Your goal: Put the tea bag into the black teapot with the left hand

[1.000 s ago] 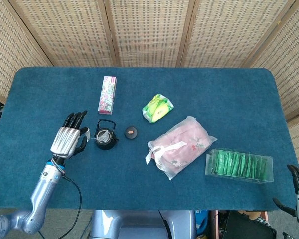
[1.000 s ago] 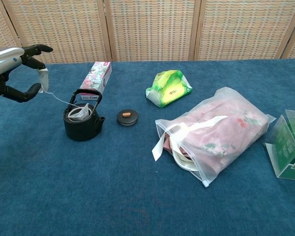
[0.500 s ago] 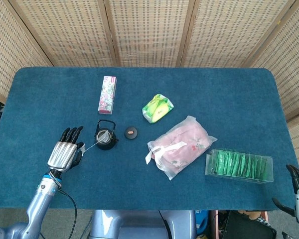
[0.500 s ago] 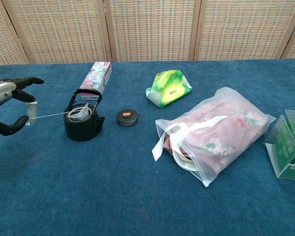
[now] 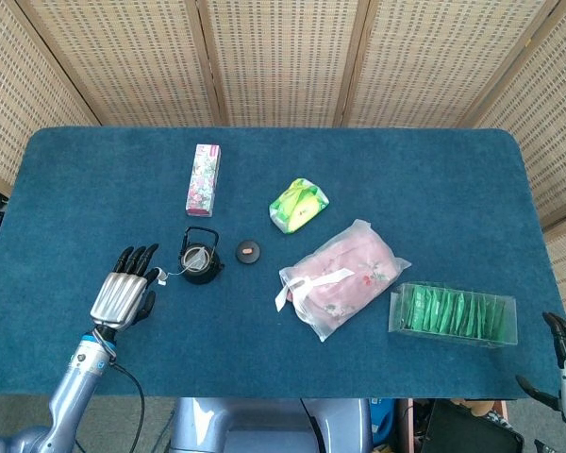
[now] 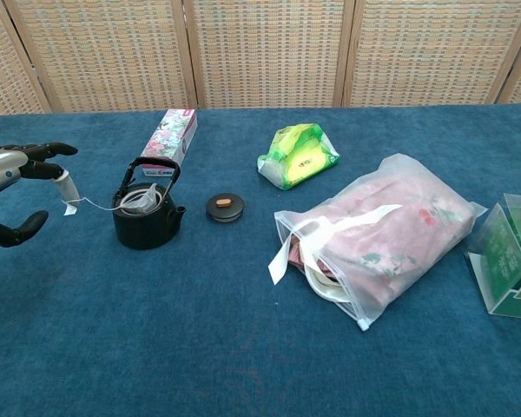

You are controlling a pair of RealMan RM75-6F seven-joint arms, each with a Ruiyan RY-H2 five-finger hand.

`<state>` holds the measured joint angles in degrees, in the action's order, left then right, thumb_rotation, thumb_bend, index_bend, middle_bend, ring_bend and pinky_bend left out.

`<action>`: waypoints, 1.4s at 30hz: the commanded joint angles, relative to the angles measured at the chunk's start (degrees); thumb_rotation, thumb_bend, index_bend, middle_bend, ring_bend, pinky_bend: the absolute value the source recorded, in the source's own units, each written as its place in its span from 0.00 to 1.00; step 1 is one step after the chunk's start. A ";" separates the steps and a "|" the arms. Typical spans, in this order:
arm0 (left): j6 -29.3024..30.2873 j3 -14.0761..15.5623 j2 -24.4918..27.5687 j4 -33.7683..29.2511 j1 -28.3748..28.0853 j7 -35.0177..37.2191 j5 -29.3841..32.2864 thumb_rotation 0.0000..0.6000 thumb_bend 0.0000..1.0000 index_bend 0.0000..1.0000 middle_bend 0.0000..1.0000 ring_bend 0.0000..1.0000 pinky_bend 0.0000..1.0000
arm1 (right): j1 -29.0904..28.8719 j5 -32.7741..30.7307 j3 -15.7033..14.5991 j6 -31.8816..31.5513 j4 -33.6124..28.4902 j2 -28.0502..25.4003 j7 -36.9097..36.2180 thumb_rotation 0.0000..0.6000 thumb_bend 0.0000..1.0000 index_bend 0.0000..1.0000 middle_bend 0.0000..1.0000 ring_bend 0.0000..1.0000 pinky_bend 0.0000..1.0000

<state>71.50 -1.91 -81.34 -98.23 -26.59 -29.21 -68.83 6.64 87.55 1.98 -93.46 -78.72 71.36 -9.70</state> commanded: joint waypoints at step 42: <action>-1.55 -0.09 7.99 -8.26 -0.11 -9.72 -0.85 1.00 0.57 0.16 0.73 0.73 0.66 | -0.34 0.21 0.10 0.25 -0.09 -0.10 0.05 1.00 0.01 0.12 0.19 0.08 0.16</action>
<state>70.29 -1.89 -73.66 -106.17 -26.44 -38.57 -70.04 6.30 87.76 2.07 -93.22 -78.81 71.26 -9.65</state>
